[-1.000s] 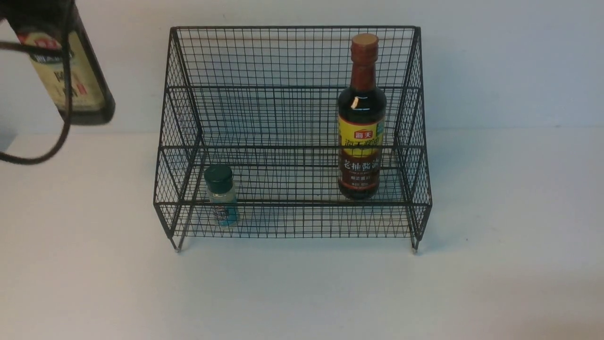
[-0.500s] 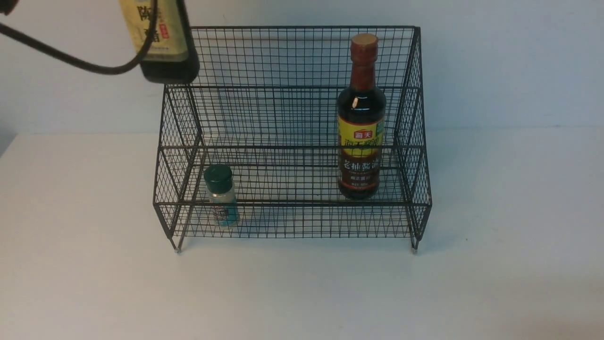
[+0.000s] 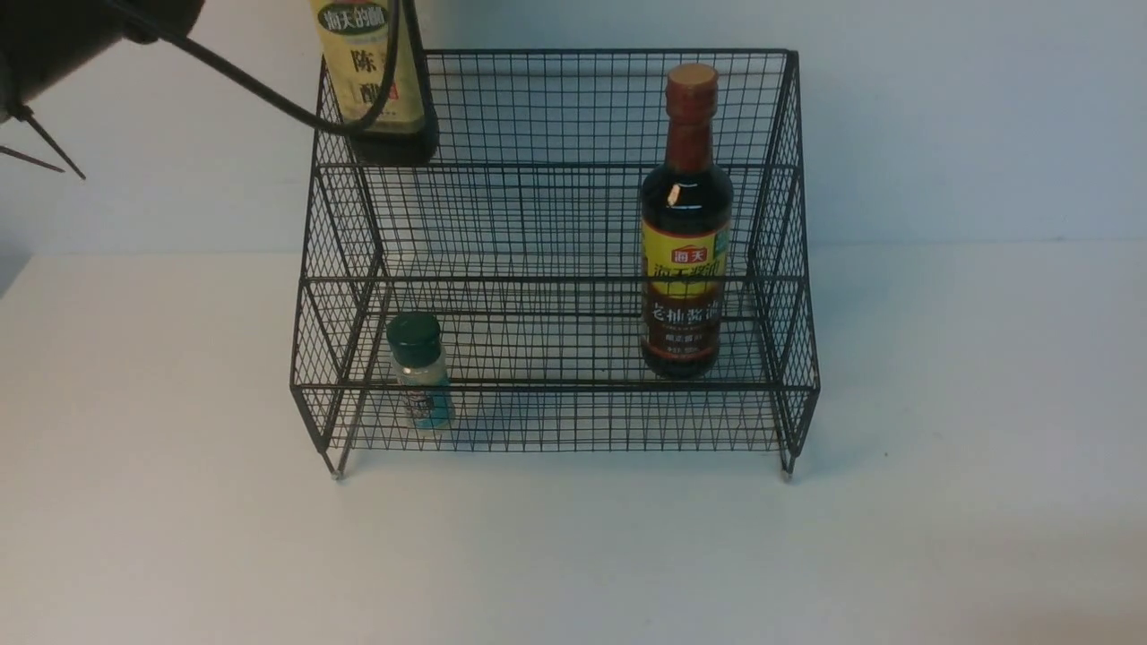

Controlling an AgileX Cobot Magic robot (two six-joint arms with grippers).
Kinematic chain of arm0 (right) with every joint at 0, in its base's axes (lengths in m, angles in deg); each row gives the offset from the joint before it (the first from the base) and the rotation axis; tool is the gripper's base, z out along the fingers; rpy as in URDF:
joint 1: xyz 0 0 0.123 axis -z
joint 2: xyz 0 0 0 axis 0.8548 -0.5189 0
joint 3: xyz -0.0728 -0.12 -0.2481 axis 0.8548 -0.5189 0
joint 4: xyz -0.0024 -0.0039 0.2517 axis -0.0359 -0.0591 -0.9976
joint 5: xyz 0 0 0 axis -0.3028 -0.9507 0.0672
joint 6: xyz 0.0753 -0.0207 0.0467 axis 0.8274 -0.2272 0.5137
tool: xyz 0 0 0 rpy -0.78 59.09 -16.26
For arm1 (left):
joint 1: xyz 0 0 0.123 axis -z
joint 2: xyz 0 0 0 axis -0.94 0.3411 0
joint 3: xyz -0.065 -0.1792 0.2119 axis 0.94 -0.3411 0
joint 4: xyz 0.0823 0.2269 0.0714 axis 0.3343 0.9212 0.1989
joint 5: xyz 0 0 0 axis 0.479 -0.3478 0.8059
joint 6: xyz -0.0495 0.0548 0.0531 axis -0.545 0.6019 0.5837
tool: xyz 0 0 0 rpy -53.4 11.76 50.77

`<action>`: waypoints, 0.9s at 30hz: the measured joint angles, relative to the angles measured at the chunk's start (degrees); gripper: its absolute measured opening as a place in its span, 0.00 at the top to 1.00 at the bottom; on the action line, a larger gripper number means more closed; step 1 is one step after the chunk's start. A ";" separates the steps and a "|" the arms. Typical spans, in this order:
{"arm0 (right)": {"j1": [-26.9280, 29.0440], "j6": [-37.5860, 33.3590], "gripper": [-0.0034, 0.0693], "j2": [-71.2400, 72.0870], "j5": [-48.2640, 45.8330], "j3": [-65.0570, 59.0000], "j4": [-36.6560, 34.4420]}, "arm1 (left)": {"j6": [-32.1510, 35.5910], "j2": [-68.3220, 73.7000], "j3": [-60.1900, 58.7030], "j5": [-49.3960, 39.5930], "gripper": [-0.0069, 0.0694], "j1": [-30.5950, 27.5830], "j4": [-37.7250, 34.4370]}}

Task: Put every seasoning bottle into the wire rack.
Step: Use the left arm to put the condiment bottle back on the shelf

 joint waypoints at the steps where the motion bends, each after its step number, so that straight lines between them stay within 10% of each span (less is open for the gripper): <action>1: 0.00 0.00 0.97 0.00 0.00 0.00 0.00 | -0.06 0.19 0.00 -1.02 0.49 0.13 0.00; 27: 0.00 0.00 0.97 0.00 0.00 0.00 0.00 | -6.74 5.72 0.57 -18.86 0.49 1.57 -0.52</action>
